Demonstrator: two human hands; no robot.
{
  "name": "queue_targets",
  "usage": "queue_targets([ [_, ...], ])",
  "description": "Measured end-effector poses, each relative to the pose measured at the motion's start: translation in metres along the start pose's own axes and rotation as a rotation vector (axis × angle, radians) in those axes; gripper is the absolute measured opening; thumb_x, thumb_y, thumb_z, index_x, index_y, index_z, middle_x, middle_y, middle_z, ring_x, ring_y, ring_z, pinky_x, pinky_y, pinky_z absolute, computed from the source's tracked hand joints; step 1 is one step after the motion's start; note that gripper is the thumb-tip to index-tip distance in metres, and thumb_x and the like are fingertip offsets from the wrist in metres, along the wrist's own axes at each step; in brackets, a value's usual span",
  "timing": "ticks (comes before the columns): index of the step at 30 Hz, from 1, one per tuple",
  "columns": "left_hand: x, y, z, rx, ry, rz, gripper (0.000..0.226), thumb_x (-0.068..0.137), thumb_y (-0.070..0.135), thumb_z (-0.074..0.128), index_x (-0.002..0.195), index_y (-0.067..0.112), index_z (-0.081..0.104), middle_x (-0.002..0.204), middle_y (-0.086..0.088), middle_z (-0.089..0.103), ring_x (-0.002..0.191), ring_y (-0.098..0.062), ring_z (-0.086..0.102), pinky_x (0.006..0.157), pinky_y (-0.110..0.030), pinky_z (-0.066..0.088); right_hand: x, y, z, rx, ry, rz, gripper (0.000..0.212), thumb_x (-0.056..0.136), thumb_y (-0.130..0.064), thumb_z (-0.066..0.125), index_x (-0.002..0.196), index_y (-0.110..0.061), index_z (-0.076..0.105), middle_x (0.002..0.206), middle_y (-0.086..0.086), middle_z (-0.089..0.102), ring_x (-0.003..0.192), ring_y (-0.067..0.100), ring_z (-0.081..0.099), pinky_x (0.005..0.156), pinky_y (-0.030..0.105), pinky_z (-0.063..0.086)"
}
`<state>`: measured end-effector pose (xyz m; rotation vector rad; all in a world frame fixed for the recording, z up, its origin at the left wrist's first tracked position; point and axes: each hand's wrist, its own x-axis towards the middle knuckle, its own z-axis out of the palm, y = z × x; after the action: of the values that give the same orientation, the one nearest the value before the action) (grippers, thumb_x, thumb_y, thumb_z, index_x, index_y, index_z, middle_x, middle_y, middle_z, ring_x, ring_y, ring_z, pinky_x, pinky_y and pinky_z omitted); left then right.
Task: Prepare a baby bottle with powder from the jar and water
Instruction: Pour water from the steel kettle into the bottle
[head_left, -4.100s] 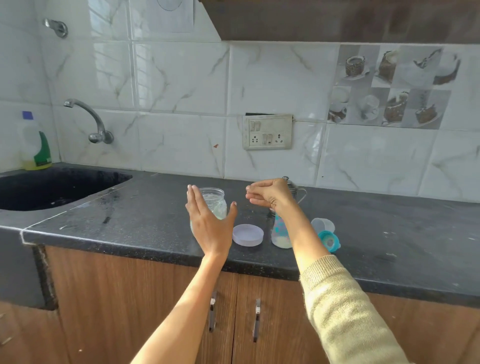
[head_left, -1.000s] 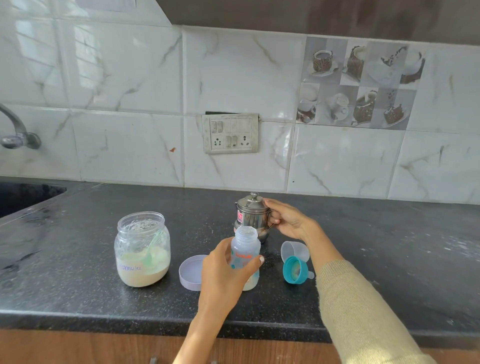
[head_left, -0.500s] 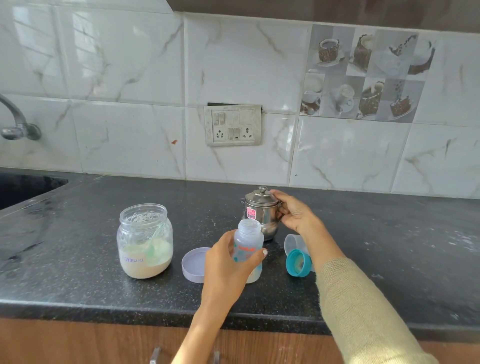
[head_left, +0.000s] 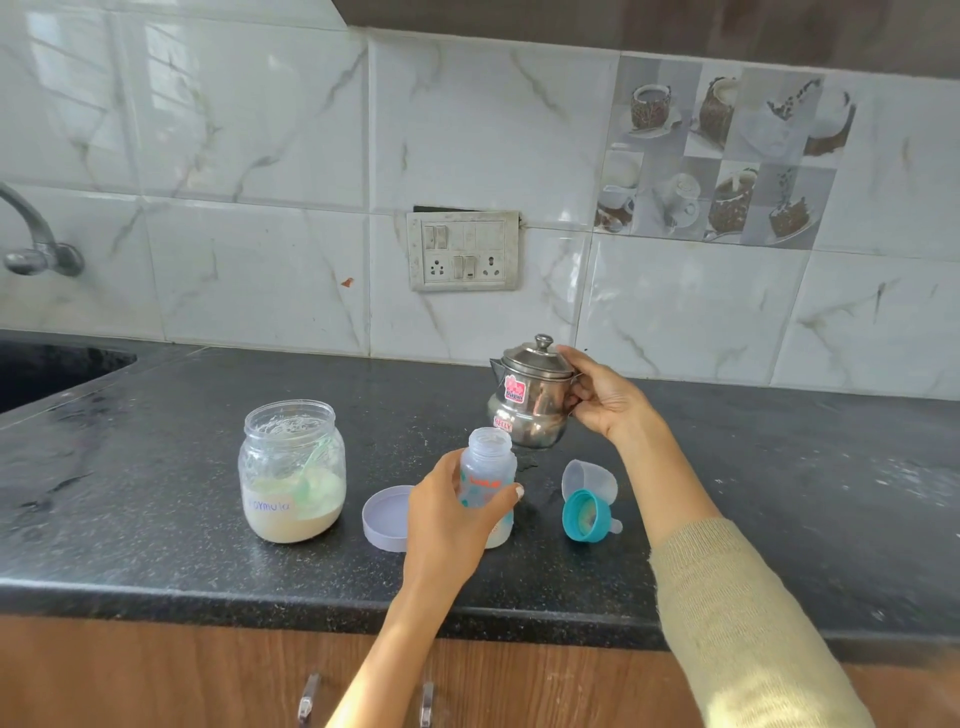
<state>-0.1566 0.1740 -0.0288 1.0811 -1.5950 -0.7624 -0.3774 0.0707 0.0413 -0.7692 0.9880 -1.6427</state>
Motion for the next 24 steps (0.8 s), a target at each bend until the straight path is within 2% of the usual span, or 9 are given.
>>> queue_targets([
  [3, 0.000, 0.002, 0.000, 0.016, 0.000, -0.003, 0.057, 0.074, 0.035, 0.075, 0.124, 0.019, 0.052, 0.116, 0.007, 0.060, 0.095, -0.003, 0.049, 0.076, -0.018, 0.038, -0.016, -0.015, 0.005, -0.038, -0.018, 0.008, 0.013, 0.079, -0.013, 0.072, 0.066, -0.017, 0.073, 0.076, 0.000, 0.054, 0.061, 0.012, 0.037, 0.060, 0.024, 0.030],
  [6, 0.000, 0.002, 0.000, 0.009, -0.001, -0.004, 0.057, 0.074, 0.034, 0.075, 0.123, 0.018, 0.052, 0.117, 0.005, 0.061, 0.096, -0.005, 0.050, 0.078, -0.020, 0.040, -0.035, -0.025, 0.008, -0.070, -0.049, 0.020, 0.003, 0.078, -0.013, 0.072, 0.079, -0.016, 0.070, 0.079, 0.001, 0.058, 0.065, 0.012, 0.042, 0.063, 0.025, 0.034],
  [10, -0.002, 0.003, -0.002, -0.002, 0.006, 0.003, 0.051, 0.073, 0.031, 0.077, 0.117, 0.015, 0.056, 0.108, 0.003, 0.063, 0.094, -0.010, 0.054, 0.074, -0.019, 0.039, -0.052, -0.032, 0.007, -0.089, -0.057, 0.036, 0.018, 0.065, -0.016, 0.082, 0.079, -0.015, 0.071, 0.082, 0.002, 0.058, 0.067, 0.013, 0.042, 0.067, 0.024, 0.035],
  [13, -0.002, 0.004, -0.002, 0.001, 0.006, -0.003, 0.052, 0.073, 0.030, 0.077, 0.117, 0.012, 0.057, 0.109, 0.000, 0.064, 0.095, -0.014, 0.056, 0.074, -0.022, 0.041, -0.065, -0.033, 0.003, -0.086, -0.060, 0.047, 0.031, 0.050, -0.018, 0.087, 0.077, -0.016, 0.071, 0.081, 0.001, 0.055, 0.067, 0.013, 0.040, 0.077, 0.016, 0.033],
  [16, -0.001, 0.005, -0.002, 0.018, 0.005, -0.019, 0.054, 0.073, 0.030, 0.077, 0.118, 0.010, 0.056, 0.112, -0.004, 0.064, 0.095, -0.016, 0.058, 0.076, -0.026, 0.043, -0.077, -0.033, -0.002, -0.106, -0.049, 0.056, 0.024, 0.059, -0.016, 0.081, 0.078, -0.015, 0.068, 0.079, 0.000, 0.055, 0.066, 0.011, 0.041, 0.065, 0.023, 0.034],
  [19, 0.000, 0.006, -0.003, 0.030, 0.004, -0.023, 0.052, 0.073, 0.030, 0.077, 0.116, 0.010, 0.057, 0.108, -0.003, 0.064, 0.089, -0.014, 0.055, 0.072, -0.025, 0.041, -0.087, -0.033, -0.002, -0.158, -0.046, 0.078, 0.013, 0.070, -0.014, 0.077, 0.080, -0.015, 0.068, 0.076, 0.000, 0.059, 0.065, 0.011, 0.044, 0.066, 0.024, 0.036],
  [21, 0.001, 0.005, -0.003, 0.027, 0.004, -0.022, 0.048, 0.072, 0.030, 0.078, 0.112, 0.011, 0.059, 0.104, -0.003, 0.064, 0.086, -0.014, 0.055, 0.069, -0.025, 0.039, -0.092, -0.031, -0.002, -0.191, -0.039, 0.086, 0.006, 0.078, -0.014, 0.072, 0.081, -0.015, 0.067, 0.062, -0.003, 0.060, 0.056, 0.008, 0.043, 0.065, 0.023, 0.035],
  [22, 0.002, 0.005, -0.003, 0.026, 0.004, -0.020, 0.046, 0.072, 0.030, 0.078, 0.109, 0.010, 0.060, 0.102, -0.003, 0.065, 0.085, -0.014, 0.055, 0.068, -0.025, 0.039, -0.092, -0.030, -0.003, -0.201, -0.043, 0.085, 0.005, 0.079, -0.015, 0.072, 0.080, -0.016, 0.067, 0.057, -0.005, 0.058, 0.052, 0.007, 0.038, 0.064, 0.022, 0.033],
  [24, 0.002, 0.004, -0.003, 0.025, 0.005, -0.018, 0.044, 0.071, 0.030, 0.078, 0.106, 0.010, 0.061, 0.100, -0.002, 0.065, 0.084, -0.015, 0.056, 0.067, -0.025, 0.039, -0.093, -0.029, -0.004, -0.215, -0.050, 0.087, 0.006, 0.074, -0.016, 0.076, 0.077, -0.017, 0.071, 0.063, -0.004, 0.057, 0.056, 0.009, 0.034, 0.063, 0.023, 0.031],
])
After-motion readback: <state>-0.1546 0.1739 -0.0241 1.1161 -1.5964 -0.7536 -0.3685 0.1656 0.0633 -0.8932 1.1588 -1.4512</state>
